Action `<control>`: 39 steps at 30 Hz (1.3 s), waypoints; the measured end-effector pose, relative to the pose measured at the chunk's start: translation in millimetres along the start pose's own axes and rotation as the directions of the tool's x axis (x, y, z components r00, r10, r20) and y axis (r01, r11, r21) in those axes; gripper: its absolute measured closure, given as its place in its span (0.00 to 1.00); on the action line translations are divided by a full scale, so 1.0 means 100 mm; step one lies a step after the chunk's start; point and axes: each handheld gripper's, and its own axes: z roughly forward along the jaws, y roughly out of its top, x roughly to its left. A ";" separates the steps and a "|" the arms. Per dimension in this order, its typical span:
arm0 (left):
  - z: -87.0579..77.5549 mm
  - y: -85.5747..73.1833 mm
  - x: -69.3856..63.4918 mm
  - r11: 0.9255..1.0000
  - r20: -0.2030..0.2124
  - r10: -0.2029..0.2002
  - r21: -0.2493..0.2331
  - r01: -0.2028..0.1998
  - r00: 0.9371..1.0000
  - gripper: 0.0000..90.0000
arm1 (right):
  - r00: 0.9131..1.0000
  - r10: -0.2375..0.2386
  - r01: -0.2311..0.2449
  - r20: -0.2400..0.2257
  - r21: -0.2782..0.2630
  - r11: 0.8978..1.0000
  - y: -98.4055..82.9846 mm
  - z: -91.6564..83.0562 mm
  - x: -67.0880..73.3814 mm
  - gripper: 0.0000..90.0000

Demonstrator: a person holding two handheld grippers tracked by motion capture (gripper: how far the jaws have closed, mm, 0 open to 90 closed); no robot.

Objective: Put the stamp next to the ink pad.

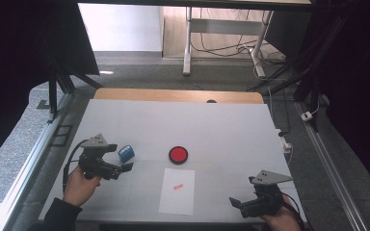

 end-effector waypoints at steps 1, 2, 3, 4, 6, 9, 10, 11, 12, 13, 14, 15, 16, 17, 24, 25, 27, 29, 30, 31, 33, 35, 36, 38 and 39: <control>-0.01 -0.01 -0.01 1.000 0.001 -0.001 -0.003 0.001 1.000 0.00 | 1.000 -0.001 0.001 -0.001 0.002 1.000 0.00 0.00 0.00 0.00; -0.02 -0.02 -0.02 1.000 0.004 -0.002 -0.005 0.002 1.000 0.00 | 1.000 0.000 0.000 0.000 0.000 1.000 0.00 0.00 0.00 0.00; -0.03 -0.03 -0.04 1.000 0.005 -0.003 -0.005 0.003 1.000 0.00 | 1.000 0.000 0.000 0.000 0.000 1.000 0.00 0.00 0.00 0.00; -0.04 -0.04 -0.05 1.000 0.001 -0.001 -0.005 0.001 1.000 0.00 | 1.000 0.000 0.000 0.000 0.000 1.000 0.00 0.00 0.00 0.00; -0.07 -0.07 -0.07 1.000 0.000 0.000 -0.005 0.000 1.000 0.00 | 1.000 0.000 0.000 -0.002 0.002 1.000 0.00 0.00 0.00 0.00; -0.11 -0.10 -0.09 1.000 -0.006 0.001 -0.009 -0.001 1.000 0.00 | 1.000 -0.001 0.001 -0.002 0.002 1.000 0.00 0.00 0.00 0.00; -0.13 -0.12 -0.09 1.000 -0.007 -0.001 -0.011 0.001 1.000 0.00 | 1.000 -0.001 0.001 -0.002 0.002 1.000 0.00 0.00 0.00 0.00; -0.15 -0.13 -0.10 1.000 -0.008 -0.002 -0.014 0.002 1.000 0.00 | 1.000 -0.001 0.001 -0.002 0.002 1.000 0.00 0.00 0.00 0.00; -0.17 -0.14 -0.10 1.000 -0.010 -0.005 -0.016 0.005 1.000 0.00 | 1.000 -0.001 0.001 -0.002 0.002 1.000 0.00 0.00 0.00 0.00; -0.19 -0.16 -0.11 1.000 -0.009 -0.008 -0.017 0.008 1.000 0.00 | 1.000 0.000 0.000 -0.001 0.002 1.000 0.00 0.00 0.00 0.00; -0.21 -0.17 -0.11 1.000 -0.010 -0.010 -0.018 0.010 1.000 0.00 | 1.000 -0.002 0.002 -0.001 0.003 1.000 0.00 0.00 0.00 0.00; -0.23 -0.19 -0.12 1.000 -0.011 -0.015 -0.020 0.014 1.000 0.00 | 1.000 -0.002 0.002 -0.001 0.003 1.000 0.00 0.00 0.00 0.00; -0.25 -0.21 -0.12 1.000 -0.009 -0.018 -0.021 0.018 1.000 0.00 | 1.000 -0.002 0.002 -0.001 0.003 1.000 0.00 0.00 0.00 0.00; -0.26 -0.23 -0.13 1.000 -0.008 -0.022 -0.022 0.021 1.000 0.00 | 1.000 -0.001 0.001 -0.001 0.003 1.000 0.00 0.00 0.00 0.00; -0.38 -0.35 -0.17 0.999 -0.019 -0.032 -0.015 0.031 0.999 0.00 | 1.000 -0.003 0.003 0.000 0.004 1.000 0.00 0.00 0.00 0.00; -0.40 -0.37 -0.17 0.999 -0.022 -0.032 -0.014 0.032 0.999 0.00 | 1.000 -0.002 0.002 0.001 0.003 1.000 0.00 0.00 0.00 0.00; -0.43 -0.40 -0.18 0.999 -0.034 -0.034 -0.020 0.033 0.999 0.00 | 1.000 -0.004 0.004 0.001 0.004 1.000 0.00 0.00 0.00 0.00; -0.47 -0.42 -0.18 0.999 -0.041 -0.036 -0.028 0.035 0.999 0.00 | 1.000 -0.002 0.002 0.001 0.004 1.000 0.00 0.00 0.00 0.00; -0.49 -0.44 -0.18 0.999 -0.041 -0.039 -0.031 0.038 0.998 0.00 | 1.000 -0.002 0.002 0.001 0.004 1.000 0.00 0.00 0.00 0.00; -0.51 -0.45 -0.18 0.999 -0.043 -0.041 -0.030 0.040 0.998 0.00 | 1.000 -0.002 0.002 0.001 0.004 1.000 0.00 0.00 0.00 0.00; -0.54 -0.48 -0.18 0.999 -0.048 -0.046 -0.027 0.044 0.998 0.00 | 1.000 -0.003 0.003 0.001 0.004 1.000 0.00 0.00 0.00 0.00; -0.57 -0.52 -0.19 0.999 -0.055 -0.049 -0.022 0.048 0.997 0.00 | 1.000 -0.004 0.004 0.001 0.005 1.000 0.00 0.00 0.00 0.00; -0.59 -0.54 -0.19 0.999 -0.060 -0.050 -0.022 0.049 0.997 0.00 | 1.000 -0.004 0.004 0.001 0.005 1.000 0.00 0.00 0.00 0.00; -0.63 -0.57 -0.19 0.998 -0.064 -0.053 -0.025 0.051 0.997 0.00 | 1.000 -0.002 0.002 0.002 0.005 1.000 0.00 0.00 0.01 0.00; -0.65 -0.59 -0.20 0.998 -0.071 -0.056 -0.028 0.054 0.996 0.00 | 1.000 -0.003 0.003 0.002 0.005 1.000 0.00 0.00 0.01 0.00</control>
